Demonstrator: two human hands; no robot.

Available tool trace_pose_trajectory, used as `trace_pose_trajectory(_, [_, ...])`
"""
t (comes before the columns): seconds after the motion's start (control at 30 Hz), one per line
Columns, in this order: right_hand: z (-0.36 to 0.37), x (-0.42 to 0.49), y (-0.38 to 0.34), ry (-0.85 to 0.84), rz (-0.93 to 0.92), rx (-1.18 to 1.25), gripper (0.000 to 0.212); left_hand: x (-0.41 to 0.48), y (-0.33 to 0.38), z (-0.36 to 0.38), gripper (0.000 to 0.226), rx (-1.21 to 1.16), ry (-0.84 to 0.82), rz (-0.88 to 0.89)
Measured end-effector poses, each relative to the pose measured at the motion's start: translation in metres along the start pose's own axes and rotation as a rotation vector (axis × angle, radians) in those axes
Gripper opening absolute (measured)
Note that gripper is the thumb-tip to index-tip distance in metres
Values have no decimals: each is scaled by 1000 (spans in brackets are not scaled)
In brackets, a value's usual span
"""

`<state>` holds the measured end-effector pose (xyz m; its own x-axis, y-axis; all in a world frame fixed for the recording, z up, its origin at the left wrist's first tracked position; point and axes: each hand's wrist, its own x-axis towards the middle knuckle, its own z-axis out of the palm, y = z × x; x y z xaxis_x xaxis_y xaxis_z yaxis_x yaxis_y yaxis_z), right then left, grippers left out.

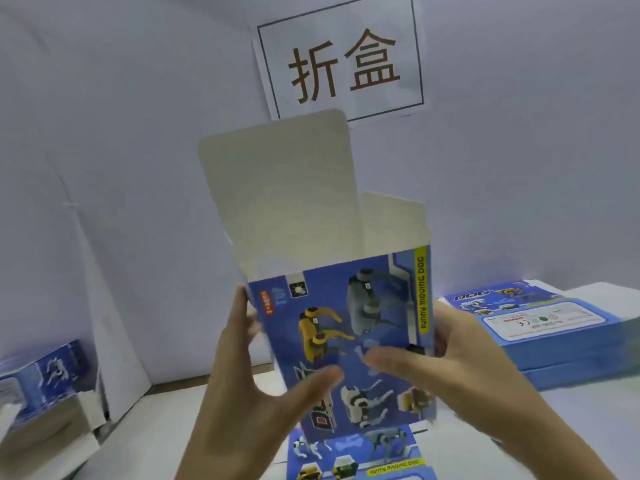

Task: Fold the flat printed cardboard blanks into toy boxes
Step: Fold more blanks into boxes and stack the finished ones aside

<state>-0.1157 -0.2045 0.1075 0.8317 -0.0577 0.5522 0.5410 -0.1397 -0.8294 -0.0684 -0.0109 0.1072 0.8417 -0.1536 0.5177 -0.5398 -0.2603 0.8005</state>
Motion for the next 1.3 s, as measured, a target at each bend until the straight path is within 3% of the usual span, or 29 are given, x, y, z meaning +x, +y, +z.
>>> trace_pose_trajectory(0.07, [-3,1,2,78,11,57,10,-1,1,4,132,55,-1,43])
trace_pose_trajectory(0.13, [-3,1,7,117,26,114,9,0,0,7,128,59,29,78])
trace_pose_trajectory(0.3, [-4,-1,11,-54,0,-44,24,-2,0,4,128,-9,-8,24])
trace_pose_trajectory(0.43, [-4,2,22,173,-42,85,11,-6,2,12,124,90,49,118])
trace_pose_trajectory(0.5, [-5,1,22,122,-52,71,9,-5,-4,10,123,52,70,126])
trace_pose_trajectory(0.6, [-3,1,21,-63,-57,-34,22,-4,-8,5,123,10,12,84])
trace_pose_trajectory(0.67, [-1,2,25,-42,-77,-62,21,-6,-8,9,122,6,-24,64])
trace_pose_trajectory(0.77, [3,1,28,78,-112,-62,17,-8,-7,13,123,-13,48,91])
trace_pose_trajectory(0.87, [2,0,23,37,-129,-141,26,-5,-12,11,107,-102,55,96])
trace_pose_trajectory(0.97, [0,1,24,-25,-118,-269,56,-7,-10,12,60,-135,-45,132])
trace_pose_trajectory(1.03, [-3,1,25,-30,-84,-215,78,-8,-8,18,44,-170,-104,125])
trace_pose_trajectory(1.13, [-5,0,27,24,-71,-195,97,-11,-9,31,22,-230,22,69])
trace_pose_trajectory(1.2, [-3,-1,29,63,-104,-239,97,-14,-10,39,26,-205,154,61])
trace_pose_trajectory(1.3, [5,-1,32,112,-169,-283,98,-18,-8,50,22,-177,130,121])
